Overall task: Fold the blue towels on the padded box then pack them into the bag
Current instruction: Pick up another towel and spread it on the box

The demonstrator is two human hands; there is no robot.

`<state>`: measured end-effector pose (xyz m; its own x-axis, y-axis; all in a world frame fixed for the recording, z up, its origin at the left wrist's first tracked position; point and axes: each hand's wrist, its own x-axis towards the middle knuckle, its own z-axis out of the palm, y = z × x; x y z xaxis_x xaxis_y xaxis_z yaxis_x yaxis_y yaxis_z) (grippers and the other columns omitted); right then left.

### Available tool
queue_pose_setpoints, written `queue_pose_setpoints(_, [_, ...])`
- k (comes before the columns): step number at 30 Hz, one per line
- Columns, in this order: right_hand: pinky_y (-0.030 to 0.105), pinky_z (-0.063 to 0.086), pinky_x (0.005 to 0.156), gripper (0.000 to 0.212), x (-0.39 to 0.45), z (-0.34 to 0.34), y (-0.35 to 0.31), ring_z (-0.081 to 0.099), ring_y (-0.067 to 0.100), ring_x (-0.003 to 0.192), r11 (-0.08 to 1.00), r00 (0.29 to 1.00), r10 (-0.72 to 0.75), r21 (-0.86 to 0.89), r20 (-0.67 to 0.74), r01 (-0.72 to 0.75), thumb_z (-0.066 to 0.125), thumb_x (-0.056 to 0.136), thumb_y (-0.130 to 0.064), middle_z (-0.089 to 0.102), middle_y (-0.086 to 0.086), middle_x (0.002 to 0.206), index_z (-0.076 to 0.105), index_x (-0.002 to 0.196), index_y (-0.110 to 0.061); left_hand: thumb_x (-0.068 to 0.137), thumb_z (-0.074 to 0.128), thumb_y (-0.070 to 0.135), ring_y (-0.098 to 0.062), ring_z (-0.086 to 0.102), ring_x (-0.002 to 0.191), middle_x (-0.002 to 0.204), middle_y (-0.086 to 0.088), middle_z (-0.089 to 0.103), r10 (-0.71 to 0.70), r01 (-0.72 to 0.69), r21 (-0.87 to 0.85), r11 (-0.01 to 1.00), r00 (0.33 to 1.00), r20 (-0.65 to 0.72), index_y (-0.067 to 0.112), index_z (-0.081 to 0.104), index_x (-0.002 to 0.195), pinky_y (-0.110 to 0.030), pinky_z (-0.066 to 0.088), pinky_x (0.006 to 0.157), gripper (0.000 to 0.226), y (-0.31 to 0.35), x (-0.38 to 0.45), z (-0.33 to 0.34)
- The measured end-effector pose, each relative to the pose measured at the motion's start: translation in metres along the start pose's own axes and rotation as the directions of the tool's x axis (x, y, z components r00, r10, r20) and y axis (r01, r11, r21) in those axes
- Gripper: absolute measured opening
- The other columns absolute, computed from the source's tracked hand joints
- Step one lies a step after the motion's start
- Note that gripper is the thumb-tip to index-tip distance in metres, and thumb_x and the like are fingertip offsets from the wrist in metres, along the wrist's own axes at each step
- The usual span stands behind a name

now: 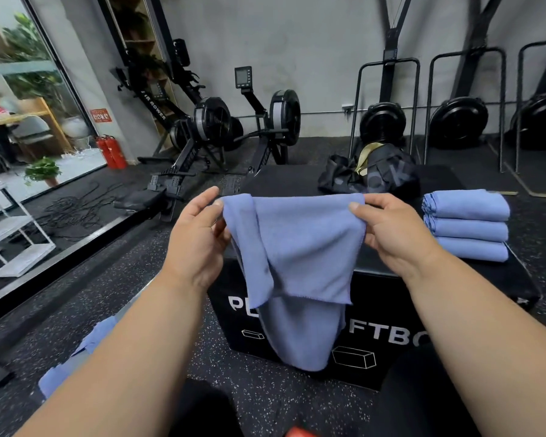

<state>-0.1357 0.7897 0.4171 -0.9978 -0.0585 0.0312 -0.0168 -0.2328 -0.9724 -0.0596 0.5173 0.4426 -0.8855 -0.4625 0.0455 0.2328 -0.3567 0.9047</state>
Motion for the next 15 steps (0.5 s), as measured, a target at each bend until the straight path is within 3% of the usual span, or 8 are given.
queue_pose_setpoints(2, [0.028, 0.056, 0.067, 0.022, 0.006, 0.0, 0.0, 0.068, 0.013, 0.079, 0.995, 0.998, 0.013, 0.104, -0.055, -0.008, 0.071, 0.097, -0.008, 0.073, 0.009, 0.102, 0.063, 0.117, -0.015, 0.103, 0.061, 0.005, -0.009, 0.063, 0.069, 0.088, 0.002, 0.075, -0.004, 0.003, -0.037, 0.999, 1.0, -0.02, 0.018, 0.064, 0.124, -0.019, 0.05, 0.053, 0.025, 0.001, 0.006, 0.001])
queue_pose_setpoints(6, [0.026, 0.059, 0.071, 0.02, 0.026, -0.001, -0.005, 0.07, 0.014, 0.076, 0.95, 1.0, -0.003, 0.312, -0.028, 0.012, 0.058, 0.101, 0.004, 0.073, 0.003, 0.083, 0.062, 0.109, -0.014, 0.102, 0.059, 0.0, -0.009, 0.061, 0.065, 0.081, 0.002, 0.073, -0.026, 0.025, -0.059, 0.998, 1.0, -0.012, 0.014, 0.063, 0.12, -0.019, 0.05, 0.053, 0.023, -0.006, 0.026, 0.014])
queue_pose_setpoints(10, [0.027, 0.059, 0.078, 0.023, 0.053, 0.001, -0.011, 0.07, 0.015, 0.08, 0.947, 0.998, -0.051, 0.315, -0.035, 0.059, 0.055, 0.1, 0.009, 0.071, 0.005, 0.088, 0.066, 0.102, -0.011, 0.101, 0.057, -0.004, -0.01, 0.06, 0.063, 0.083, -0.003, 0.068, -0.019, 0.021, -0.048, 0.999, 1.0, 0.024, 0.011, 0.063, 0.117, -0.021, 0.051, 0.054, 0.023, -0.01, 0.055, 0.032])
queue_pose_setpoints(15, [0.026, 0.059, 0.076, 0.026, 0.115, 0.007, -0.022, 0.069, 0.014, 0.079, 0.964, 0.989, -0.126, 0.227, -0.08, 0.141, 0.056, 0.099, 0.01, 0.071, 0.004, 0.092, 0.07, 0.108, -0.01, 0.102, 0.051, -0.008, -0.011, 0.071, 0.079, 0.101, -0.006, 0.075, -0.017, 0.018, -0.011, 1.0, 0.997, 0.08, 0.01, 0.067, 0.121, -0.021, 0.056, 0.066, 0.031, -0.015, 0.116, 0.064])
